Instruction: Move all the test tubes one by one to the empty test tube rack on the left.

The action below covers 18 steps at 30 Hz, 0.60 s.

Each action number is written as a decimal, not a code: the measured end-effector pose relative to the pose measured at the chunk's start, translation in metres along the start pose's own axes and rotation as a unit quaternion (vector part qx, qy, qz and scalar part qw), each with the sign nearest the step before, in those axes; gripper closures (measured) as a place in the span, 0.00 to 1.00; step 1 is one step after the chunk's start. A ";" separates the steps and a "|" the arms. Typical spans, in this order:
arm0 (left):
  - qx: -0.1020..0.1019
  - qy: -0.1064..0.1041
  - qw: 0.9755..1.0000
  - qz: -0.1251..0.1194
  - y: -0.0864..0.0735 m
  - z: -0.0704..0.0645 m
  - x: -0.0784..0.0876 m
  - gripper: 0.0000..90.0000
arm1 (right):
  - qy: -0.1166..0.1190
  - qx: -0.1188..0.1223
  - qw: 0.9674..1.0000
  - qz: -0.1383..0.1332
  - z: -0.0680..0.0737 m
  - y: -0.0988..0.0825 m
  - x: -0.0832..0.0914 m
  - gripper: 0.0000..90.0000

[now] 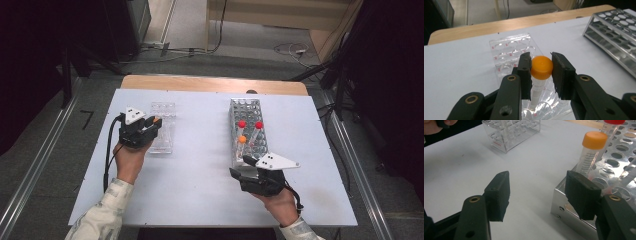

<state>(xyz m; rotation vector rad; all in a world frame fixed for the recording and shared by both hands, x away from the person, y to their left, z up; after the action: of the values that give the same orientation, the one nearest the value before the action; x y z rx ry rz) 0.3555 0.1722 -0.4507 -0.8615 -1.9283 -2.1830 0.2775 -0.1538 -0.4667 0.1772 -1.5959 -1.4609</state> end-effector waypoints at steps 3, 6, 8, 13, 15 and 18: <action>-0.001 -0.002 1.000 0.002 0.000 0.000 0.001 0.78 | -0.001 0.000 1.000 0.000 -0.001 0.000 0.000 0.40; 0.001 -0.015 1.000 0.005 -0.001 -0.001 0.001 0.73 | -0.003 -0.001 1.000 -0.001 -0.003 0.000 0.001 0.39; 0.002 -0.017 1.000 0.007 -0.001 -0.002 0.002 0.65 | -0.005 -0.004 1.000 -0.005 -0.004 0.000 0.002 0.40; 0.004 0.002 1.000 -0.002 0.001 -0.004 0.009 0.45 | -0.012 -0.007 1.000 -0.004 -0.007 0.000 0.002 0.39; 0.017 0.002 1.000 -0.012 0.003 -0.003 0.013 0.39 | -0.014 -0.007 1.000 -0.003 -0.008 -0.001 0.001 0.39; 0.033 -0.004 0.999 -0.022 0.006 -0.002 0.020 0.32 | -0.024 -0.003 1.000 -0.004 -0.011 -0.001 0.000 0.39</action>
<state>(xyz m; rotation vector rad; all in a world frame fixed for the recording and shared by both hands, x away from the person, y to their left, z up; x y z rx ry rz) 0.3403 0.1749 -0.4362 -0.8266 -2.0306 -2.1299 0.2844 -0.1616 -0.4686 0.1458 -1.6307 -1.4862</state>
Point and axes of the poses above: each handheld gripper's, and its own axes: x roughly backward along the jaws, y roughly out of its top, z roughly to its left, the point moved 5 cm from there along -x, roughly forward along the jaws, and after that the axes turned 6 degrees about -x, right-handed, at the moved point
